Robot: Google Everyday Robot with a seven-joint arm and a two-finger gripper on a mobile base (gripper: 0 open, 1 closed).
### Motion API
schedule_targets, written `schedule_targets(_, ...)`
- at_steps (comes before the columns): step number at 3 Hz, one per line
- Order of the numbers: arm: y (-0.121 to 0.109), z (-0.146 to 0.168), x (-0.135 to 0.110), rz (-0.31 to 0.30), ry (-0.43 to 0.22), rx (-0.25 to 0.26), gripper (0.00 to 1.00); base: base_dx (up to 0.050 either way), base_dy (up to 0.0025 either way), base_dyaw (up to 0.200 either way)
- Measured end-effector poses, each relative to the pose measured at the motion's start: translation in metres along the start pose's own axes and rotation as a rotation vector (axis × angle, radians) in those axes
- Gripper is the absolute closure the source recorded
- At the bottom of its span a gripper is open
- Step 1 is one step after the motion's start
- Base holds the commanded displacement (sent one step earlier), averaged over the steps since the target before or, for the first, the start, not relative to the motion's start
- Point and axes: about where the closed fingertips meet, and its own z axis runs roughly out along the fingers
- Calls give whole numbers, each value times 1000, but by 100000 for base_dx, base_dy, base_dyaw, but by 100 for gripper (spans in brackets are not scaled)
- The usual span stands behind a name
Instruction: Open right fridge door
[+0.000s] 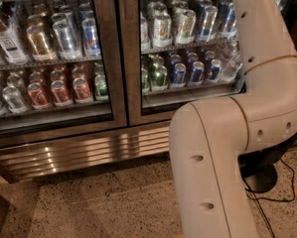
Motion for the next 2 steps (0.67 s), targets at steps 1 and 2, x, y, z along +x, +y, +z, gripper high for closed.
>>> schedule_targets(1,-2,-1,2,0,-2,2,100,0,0,0)
schedule_targets(2,-3,-2,3,0,-3,3,100,0,0,0)
